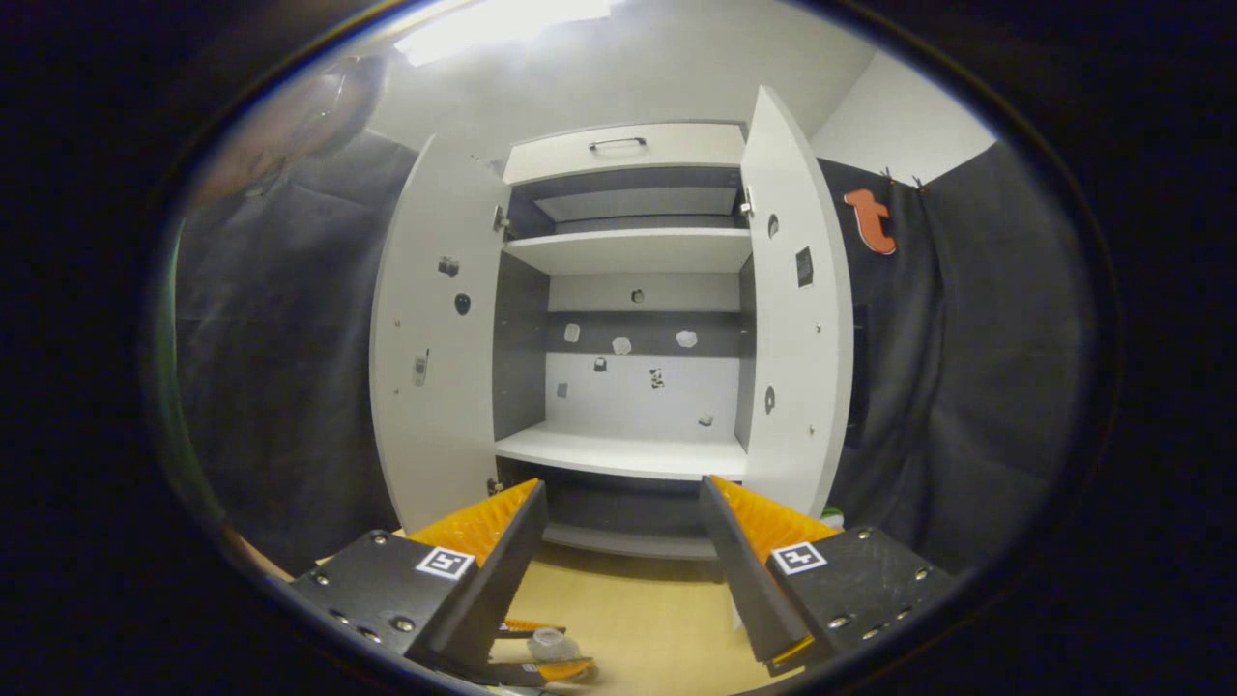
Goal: Grasp the bottle in the cabinet with the left hand and place it on the coaster, then close the right door with the right hand and the left door with the left hand.
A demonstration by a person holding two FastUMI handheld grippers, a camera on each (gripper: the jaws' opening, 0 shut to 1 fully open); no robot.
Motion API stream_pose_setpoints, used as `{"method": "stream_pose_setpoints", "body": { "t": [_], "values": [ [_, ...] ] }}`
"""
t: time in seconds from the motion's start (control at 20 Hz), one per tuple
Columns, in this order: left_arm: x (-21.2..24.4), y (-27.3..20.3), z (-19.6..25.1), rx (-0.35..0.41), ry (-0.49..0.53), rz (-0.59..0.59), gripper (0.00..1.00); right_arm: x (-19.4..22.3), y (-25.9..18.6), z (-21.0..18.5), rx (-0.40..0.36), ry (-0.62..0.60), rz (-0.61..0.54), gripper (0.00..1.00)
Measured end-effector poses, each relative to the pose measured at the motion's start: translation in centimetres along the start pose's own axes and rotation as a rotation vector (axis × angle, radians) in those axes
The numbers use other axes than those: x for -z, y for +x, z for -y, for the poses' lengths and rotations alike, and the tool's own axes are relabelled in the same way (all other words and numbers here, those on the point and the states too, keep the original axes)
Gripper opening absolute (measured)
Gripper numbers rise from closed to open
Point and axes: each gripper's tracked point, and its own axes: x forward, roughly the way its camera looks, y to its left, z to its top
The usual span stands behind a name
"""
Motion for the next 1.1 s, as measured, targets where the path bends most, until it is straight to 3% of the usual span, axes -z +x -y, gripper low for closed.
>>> {"method": "stream_pose_setpoints", "body": {
  "t": [0.25, 0.55, 0.6, 0.65, 0.85, 1.1],
  "values": [
    [-5.2, -1.7, 0.1, -0.002, -0.016, 0.058, 0.87, -0.4, 0.4, 1.6, 0.023, 0.005, 0.033, 0.94],
    [-12.6, -4.2, -0.1, -0.08, -0.053, 0.103, 0.87, -1.5, -1.2, 2.7, -0.053, 0.017, 0.057, 0.96],
    [-14.2, -4.7, -0.1, -0.103, -0.049, 0.121, 0.93, -1.6, -1.5, 3.4, -0.057, 0.023, 0.06, 0.96],
    [-15.7, -5.2, 0.1, -0.123, -0.046, 0.141, 0.88, -1.7, -1.7, 4.3, -0.056, 0.026, 0.066, 0.96],
    [-21.6, -7.0, 0.7, -0.194, -0.041, 0.202, 0.88, -2.7, -2.9, 9.1, -0.033, 0.035, 0.102, 0.94],
    [-27.0, -10.0, -0.1, -0.288, -0.031, 0.255, 0.88, -4.7, -3.7, 17.7, 0.061, 0.029, 0.131, 0.96]
  ]
}}
